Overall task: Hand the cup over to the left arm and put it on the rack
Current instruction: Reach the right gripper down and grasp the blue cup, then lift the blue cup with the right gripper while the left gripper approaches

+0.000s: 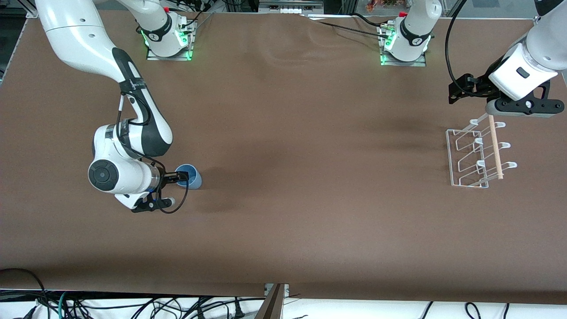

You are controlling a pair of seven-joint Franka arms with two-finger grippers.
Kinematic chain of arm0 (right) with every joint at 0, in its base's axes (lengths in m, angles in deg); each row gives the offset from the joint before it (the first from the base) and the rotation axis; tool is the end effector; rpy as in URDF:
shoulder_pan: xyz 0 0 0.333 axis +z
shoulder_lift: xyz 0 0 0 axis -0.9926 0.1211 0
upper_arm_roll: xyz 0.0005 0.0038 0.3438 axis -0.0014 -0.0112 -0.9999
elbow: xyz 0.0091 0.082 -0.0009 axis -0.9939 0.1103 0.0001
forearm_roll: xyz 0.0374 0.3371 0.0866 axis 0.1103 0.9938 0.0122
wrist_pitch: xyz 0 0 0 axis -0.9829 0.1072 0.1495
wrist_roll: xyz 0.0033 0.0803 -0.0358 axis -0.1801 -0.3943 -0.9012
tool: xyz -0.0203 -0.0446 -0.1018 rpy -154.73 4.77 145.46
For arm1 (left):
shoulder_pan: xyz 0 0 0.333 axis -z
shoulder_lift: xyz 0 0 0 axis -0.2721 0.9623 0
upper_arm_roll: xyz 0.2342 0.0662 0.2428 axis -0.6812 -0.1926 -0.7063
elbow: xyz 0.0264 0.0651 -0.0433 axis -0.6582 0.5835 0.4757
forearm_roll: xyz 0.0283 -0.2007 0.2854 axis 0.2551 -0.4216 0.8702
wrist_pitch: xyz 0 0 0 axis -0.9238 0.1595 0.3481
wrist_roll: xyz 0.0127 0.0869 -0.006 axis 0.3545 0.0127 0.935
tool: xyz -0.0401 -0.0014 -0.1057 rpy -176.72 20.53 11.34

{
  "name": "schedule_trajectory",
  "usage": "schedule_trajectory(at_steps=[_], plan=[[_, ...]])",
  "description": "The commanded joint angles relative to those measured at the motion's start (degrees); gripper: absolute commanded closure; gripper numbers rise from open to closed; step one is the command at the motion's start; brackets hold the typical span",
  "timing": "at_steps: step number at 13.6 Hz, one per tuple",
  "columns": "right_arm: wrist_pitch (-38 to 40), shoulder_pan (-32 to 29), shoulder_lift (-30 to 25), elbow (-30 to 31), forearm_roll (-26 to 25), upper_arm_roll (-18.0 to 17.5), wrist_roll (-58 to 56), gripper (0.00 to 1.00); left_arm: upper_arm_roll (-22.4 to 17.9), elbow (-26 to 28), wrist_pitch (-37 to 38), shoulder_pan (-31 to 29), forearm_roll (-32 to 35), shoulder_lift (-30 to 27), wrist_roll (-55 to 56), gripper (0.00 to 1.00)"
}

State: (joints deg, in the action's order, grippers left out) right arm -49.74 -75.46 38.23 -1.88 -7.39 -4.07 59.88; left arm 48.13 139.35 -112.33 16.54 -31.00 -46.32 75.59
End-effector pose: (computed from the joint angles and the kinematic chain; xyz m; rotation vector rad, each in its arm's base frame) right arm 0.6560 0.1340 0.2913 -3.0670 -0.2628 0.3019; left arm 0.4895 -0.0600 0.6198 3.1317 -0.0349 -0.1877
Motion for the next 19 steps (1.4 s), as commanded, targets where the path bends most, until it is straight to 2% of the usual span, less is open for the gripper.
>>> schedule_trajectory(at_steps=[1, 3, 5, 11, 14, 15, 17, 19], plan=[[0.04, 0.59, 1.46, -1.18, -0.94, 0.13, 0.90, 0.34, -0.12, -0.66, 0.79, 0.04, -0.25, 0.11, 0.33, 0.00], [-0.05, 1.11, 2.34, -1.18, -0.76, 0.22, 1.42, 0.73, -0.12, -0.66, 0.79, 0.04, -0.25, 0.11, 0.42, 0.00], [-0.83, 1.99, 2.61, -1.18, -0.85, 0.13, 3.61, 0.98, -0.12, -0.66, 0.79, 0.04, -0.25, 0.11, 0.33, 0.00], [-1.45, 2.00, 2.52, -1.62, 0.03, 0.13, 6.68, 1.00, -0.20, -0.75, 0.62, 0.04, -0.33, 0.55, 0.42, 0.00], [-1.45, 3.22, 2.35, -1.97, 0.47, -0.39, 13.79, 1.00, -0.20, -0.92, 1.58, 0.21, -1.03, 5.64, -0.11, 0.00], [-1.28, 3.40, 2.34, -1.97, 2.82, -2.23, 17.13, 1.00, 0.14, -0.92, 3.07, 0.65, -1.21, 5.91, -0.11, 0.00], [-1.10, 3.40, 2.08, -2.14, 11.58, -5.04, 22.58, 1.00, 0.94, -1.80, 3.34, 1.79, -1.30, 7.92, -1.42, 0.00], [0.21, 3.58, 2.17, -6.60, 20.82, -7.07, 29.08, 1.00, 1.73, -5.30, 3.17, 3.55, -2.87, 11.95, -6.16, 0.00]])
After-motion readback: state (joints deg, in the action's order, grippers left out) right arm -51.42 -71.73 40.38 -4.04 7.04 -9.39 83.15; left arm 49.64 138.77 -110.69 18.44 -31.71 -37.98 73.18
